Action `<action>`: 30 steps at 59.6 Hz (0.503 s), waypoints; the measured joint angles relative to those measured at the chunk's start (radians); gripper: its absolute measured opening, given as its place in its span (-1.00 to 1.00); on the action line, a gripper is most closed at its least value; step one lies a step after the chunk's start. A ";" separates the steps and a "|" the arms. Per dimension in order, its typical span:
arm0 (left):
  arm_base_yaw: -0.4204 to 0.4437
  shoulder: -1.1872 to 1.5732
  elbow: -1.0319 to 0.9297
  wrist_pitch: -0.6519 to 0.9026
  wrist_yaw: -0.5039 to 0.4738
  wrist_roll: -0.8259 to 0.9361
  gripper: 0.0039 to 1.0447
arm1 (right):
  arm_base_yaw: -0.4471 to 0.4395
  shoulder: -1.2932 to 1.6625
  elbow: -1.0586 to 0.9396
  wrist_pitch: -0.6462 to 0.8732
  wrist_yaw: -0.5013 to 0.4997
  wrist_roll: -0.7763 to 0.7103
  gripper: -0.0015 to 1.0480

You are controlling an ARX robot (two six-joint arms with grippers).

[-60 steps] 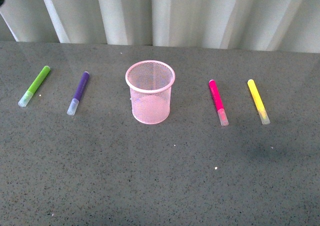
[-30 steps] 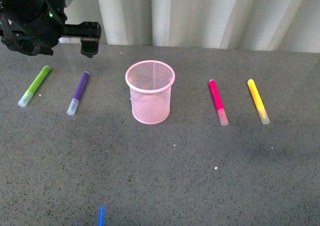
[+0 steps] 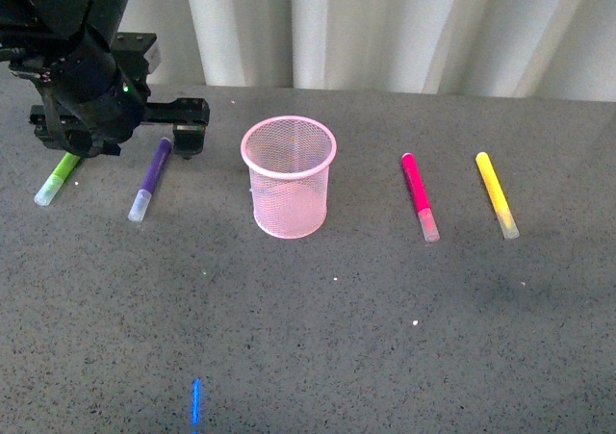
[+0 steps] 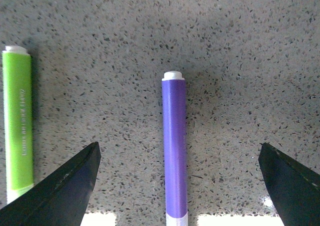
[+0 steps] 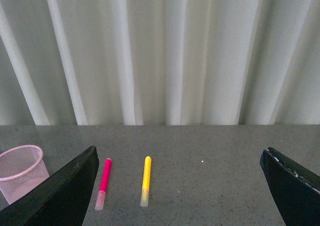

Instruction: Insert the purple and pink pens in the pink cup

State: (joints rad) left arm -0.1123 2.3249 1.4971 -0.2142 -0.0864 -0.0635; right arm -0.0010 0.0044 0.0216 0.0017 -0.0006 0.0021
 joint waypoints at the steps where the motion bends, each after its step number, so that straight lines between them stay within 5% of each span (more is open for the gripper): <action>1: -0.001 0.005 0.003 0.001 0.001 -0.004 0.88 | 0.000 0.000 0.000 0.000 0.000 0.000 0.87; 30: -0.023 0.090 0.066 0.016 0.008 -0.001 0.87 | 0.000 0.000 0.000 0.000 0.000 0.000 0.87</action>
State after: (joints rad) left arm -0.1349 2.4149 1.5631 -0.1978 -0.0788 -0.0647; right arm -0.0010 0.0044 0.0216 0.0017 -0.0006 0.0021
